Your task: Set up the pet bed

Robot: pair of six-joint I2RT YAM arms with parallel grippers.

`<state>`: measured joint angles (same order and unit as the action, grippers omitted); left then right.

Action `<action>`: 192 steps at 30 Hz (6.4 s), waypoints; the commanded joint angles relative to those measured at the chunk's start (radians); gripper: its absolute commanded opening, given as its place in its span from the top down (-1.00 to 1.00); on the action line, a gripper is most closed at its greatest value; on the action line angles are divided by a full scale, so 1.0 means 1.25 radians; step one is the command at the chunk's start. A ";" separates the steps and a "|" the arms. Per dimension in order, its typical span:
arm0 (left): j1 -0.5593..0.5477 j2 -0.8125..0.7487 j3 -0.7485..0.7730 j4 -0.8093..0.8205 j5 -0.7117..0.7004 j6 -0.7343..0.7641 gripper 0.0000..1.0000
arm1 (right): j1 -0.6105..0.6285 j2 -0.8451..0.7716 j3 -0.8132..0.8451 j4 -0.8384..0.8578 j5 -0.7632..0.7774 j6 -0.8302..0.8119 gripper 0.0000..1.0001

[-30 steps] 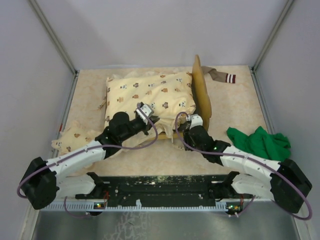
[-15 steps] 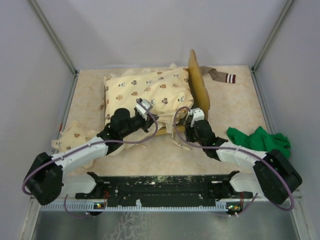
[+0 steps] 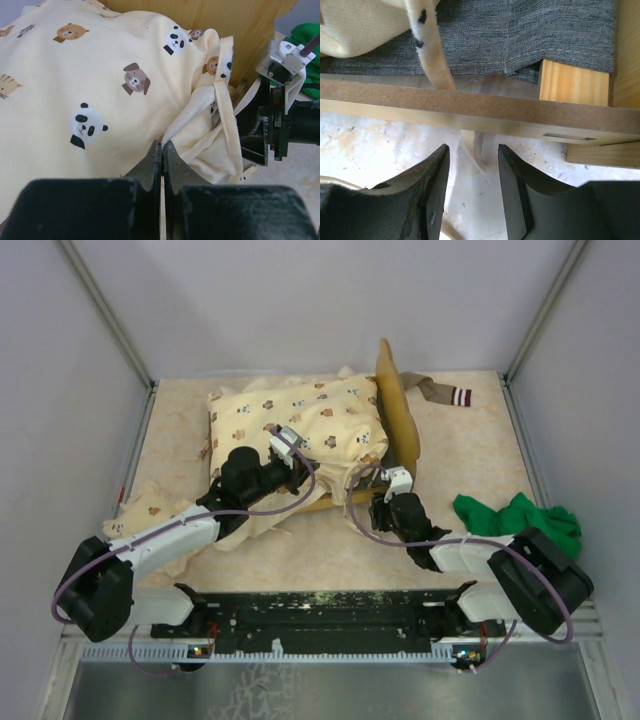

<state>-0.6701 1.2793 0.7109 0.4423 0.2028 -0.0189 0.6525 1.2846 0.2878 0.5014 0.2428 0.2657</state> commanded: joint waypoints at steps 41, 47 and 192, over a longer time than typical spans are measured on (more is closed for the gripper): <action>-0.037 0.165 0.071 0.347 0.316 -0.256 0.89 | 0.092 -0.905 0.062 -0.673 -0.313 0.257 1.00; -0.038 0.099 0.030 0.265 0.312 -0.162 0.20 | 0.092 -0.764 0.097 -0.600 -0.290 0.205 1.00; -0.332 0.192 -0.120 0.473 -0.064 0.158 1.00 | 0.091 -0.656 0.223 -0.897 -0.005 0.903 0.30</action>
<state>-1.0840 1.5387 0.5884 0.9730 0.2119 0.2710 0.7597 0.4751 0.4881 -0.4011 0.1207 1.2034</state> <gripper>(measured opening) 0.004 0.307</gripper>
